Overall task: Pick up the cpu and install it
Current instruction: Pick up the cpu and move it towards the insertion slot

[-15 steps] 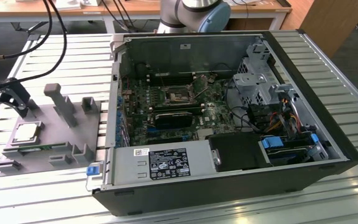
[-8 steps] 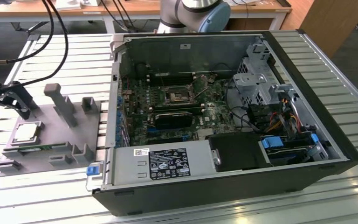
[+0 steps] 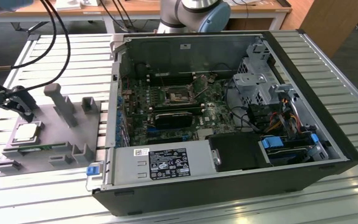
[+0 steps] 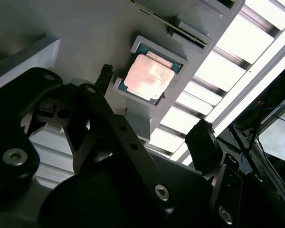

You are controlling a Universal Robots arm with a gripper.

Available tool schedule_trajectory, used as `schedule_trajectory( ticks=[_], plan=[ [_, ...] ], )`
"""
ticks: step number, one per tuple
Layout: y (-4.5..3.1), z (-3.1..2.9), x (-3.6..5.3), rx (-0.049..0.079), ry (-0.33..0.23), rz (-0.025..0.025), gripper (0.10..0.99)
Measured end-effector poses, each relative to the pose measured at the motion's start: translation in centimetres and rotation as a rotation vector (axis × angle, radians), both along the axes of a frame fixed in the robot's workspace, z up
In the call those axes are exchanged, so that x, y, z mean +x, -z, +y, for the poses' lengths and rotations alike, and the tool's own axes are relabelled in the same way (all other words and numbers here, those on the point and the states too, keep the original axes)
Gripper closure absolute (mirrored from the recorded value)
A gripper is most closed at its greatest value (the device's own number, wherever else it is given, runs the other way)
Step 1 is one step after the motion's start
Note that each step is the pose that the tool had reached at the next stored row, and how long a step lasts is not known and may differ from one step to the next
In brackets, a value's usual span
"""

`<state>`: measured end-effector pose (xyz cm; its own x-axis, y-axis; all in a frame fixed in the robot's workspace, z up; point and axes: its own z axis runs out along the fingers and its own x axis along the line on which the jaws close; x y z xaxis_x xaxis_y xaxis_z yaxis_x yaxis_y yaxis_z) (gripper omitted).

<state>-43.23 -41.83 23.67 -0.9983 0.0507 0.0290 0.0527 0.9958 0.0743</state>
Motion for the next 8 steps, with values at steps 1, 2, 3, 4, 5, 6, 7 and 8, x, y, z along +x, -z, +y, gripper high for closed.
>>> schedule_trajectory(
  ticks=[1, 2, 3, 4, 5, 6, 7, 8],
  plan=[
    [0.18, 0.0, 0.01, 0.0, 0.001, -0.0001, 0.192],
    [0.36, 0.0, 0.01, 0.0, 0.002, -0.0002, 0.192],
    [0.53, 0.0, 0.01, 0.0, 0.002, -0.0002, 0.192],
    [0.72, -0.01, 0.0, 0.0, 0.002, -0.0002, 0.192],
    [0.91, -0.01, 0.01, 0.0, 0.002, -0.0002, 0.192],
    [1.09, -0.02, 0.0, 0.0, 0.002, -0.0001, 0.192],
    [1.27, -0.02, 0.01, 0.001, 0.002, -0.0002, 0.192],
    [1.44, -0.02, 0.01, 0.001, 0.002, -0.0003, 0.192]
  ],
)
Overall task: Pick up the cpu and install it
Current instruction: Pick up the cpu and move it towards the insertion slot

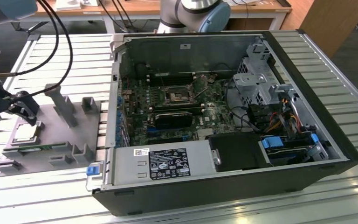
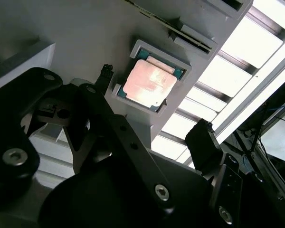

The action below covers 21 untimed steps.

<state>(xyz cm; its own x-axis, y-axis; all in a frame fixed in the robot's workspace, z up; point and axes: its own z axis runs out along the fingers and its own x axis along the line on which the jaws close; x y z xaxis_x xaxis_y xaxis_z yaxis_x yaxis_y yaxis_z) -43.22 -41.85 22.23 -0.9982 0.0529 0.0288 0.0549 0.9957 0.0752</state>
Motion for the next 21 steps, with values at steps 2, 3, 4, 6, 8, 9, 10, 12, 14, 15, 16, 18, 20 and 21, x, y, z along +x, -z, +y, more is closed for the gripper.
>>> schedule_trajectory(
  ticks=[2, 3, 4, 6, 8, 9, 10, 12, 14, 15, 16, 18, 20, 21],
  plan=[
    [0.26, 0.0, 0.0, 0.001, 0.0, 0.0, 0.208],
    [0.37, 0.0, -0.02, 0.002, -0.001, -0.0006, 0.275],
    [0.48, 0.0, -0.02, 0.003, -0.003, -0.0012, 0.275],
    [0.68, -0.01, -0.04, 0.003, -0.019, -0.0011, 0.275],
    [0.88, -0.01, -0.1, 0.004, -0.033, -0.0011, 0.29],
    [1.01, 0.0, -0.13, 0.004, -0.035, -0.0012, 0.357],
    [1.14, 0.02, -0.17, 0.004, -0.035, -0.0012, 0.357],
    [1.43, 0.1, -0.19, 0.004, -0.035, -0.0012, 0.357],
    [1.91, 0.15, -0.19, 0.004, -0.035, -0.0012, 0.357],
    [2.21, 0.18, -0.21, 0.004, -0.035, -0.0012, 0.373],
    [2.34, 0.19, -0.21, 0.004, -0.035, -0.0011, 0.373],
    [2.63, 0.2, -0.21, 0.004, -0.035, -0.0011, 0.439],
    [2.87, 0.23, -0.21, 0.004, -0.035, -0.001, 0.439],
    [2.96, 0.24, -0.21, 0.004, -0.035, -0.0011, 0.439]
  ],
)
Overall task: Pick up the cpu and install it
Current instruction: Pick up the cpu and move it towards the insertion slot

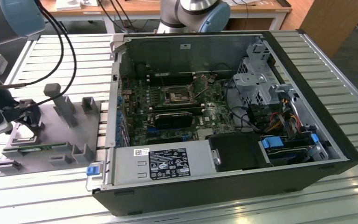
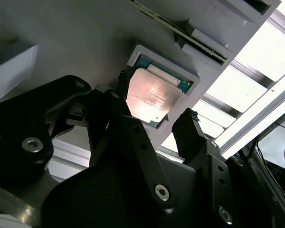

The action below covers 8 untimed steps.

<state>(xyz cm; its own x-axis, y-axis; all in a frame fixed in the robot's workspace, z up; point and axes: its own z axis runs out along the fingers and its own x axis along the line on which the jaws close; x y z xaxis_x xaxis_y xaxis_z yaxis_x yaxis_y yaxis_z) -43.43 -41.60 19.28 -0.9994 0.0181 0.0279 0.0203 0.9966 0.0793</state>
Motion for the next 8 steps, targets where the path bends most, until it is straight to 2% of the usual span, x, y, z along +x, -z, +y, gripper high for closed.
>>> schedule_trajectory(
  ticks=[8],
  plan=[
    [0.59, 0.06, 0.0, 0.0, 0.0, 0.0, 0.439]
  ],
)
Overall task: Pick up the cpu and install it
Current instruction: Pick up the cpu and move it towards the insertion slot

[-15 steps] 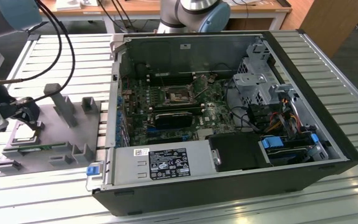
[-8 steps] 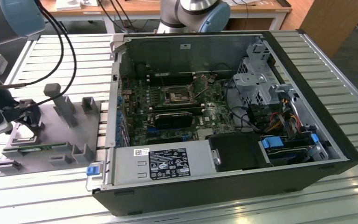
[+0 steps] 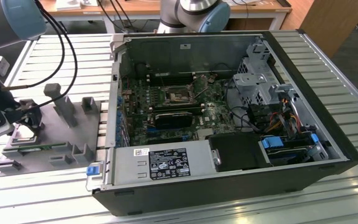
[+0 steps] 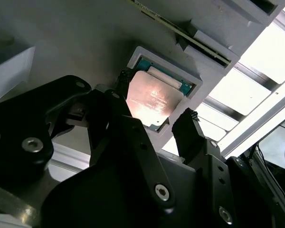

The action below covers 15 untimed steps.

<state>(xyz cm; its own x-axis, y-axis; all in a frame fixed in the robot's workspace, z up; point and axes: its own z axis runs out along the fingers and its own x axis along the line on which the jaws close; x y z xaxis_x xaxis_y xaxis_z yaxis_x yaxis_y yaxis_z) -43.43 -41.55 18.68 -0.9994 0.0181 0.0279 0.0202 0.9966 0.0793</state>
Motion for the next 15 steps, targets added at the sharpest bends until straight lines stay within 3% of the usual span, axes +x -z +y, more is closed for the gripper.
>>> schedule_trajectory(
  ticks=[10, 11, 12, 13, 15],
  plan=[
    [0.17, 0.04, 0.01, 0.0, 0.0, -0.0018, 0.459],
    [0.18, 0.05, 0.01, 0.0, 0.0, -0.0033, 0.525],
    [0.18, 0.05, 0.01, 0.0, -0.001, -0.0056, 0.525],
    [0.18, 0.05, 0.02, 0.0, -0.003, -0.015, 0.525],
    [0.18, 0.05, 0.02, 0.0, -0.003, -0.0159, 0.525]
  ],
)
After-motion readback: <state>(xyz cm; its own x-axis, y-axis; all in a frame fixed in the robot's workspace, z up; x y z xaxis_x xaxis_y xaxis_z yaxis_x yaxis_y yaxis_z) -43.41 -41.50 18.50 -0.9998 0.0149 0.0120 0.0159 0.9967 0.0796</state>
